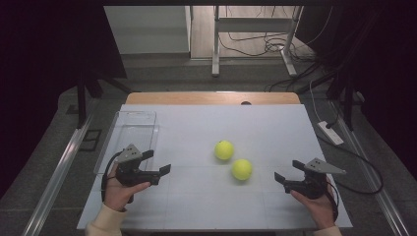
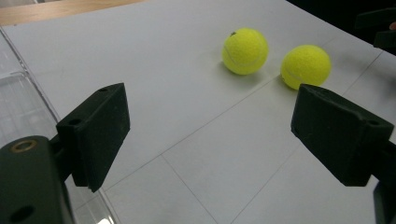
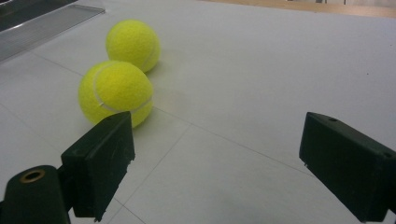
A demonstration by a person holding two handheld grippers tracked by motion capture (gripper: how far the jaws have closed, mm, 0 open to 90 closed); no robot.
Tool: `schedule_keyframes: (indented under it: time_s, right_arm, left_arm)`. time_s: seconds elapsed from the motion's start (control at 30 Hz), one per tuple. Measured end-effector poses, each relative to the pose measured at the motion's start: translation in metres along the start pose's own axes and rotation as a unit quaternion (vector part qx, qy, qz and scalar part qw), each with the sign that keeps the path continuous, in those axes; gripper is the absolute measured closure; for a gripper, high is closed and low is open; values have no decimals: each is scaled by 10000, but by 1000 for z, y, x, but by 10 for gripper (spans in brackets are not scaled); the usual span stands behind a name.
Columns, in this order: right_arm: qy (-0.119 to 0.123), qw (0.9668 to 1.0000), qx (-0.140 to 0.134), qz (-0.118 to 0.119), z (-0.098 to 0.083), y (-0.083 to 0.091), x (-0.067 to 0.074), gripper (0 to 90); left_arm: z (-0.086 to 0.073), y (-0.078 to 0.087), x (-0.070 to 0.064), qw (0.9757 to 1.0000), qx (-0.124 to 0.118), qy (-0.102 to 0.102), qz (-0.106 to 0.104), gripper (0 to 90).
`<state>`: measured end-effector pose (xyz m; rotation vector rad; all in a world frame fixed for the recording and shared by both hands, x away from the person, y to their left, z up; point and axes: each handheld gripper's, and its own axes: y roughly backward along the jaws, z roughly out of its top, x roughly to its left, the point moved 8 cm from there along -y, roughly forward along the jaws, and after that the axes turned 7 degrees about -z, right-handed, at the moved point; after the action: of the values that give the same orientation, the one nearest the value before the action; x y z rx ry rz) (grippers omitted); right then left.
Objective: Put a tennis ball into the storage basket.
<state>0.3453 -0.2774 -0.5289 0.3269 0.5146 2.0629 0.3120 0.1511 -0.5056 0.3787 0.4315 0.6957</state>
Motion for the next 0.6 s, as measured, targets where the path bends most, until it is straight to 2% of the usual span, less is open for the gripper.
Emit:
schedule_keyframes:
  time_s: [0.6]
  right_arm:
    - [-17,10000,31,-8,-2,-1,0,101]
  left_arm:
    - [12,-9,-8,9999,-14,-83,-124,126]
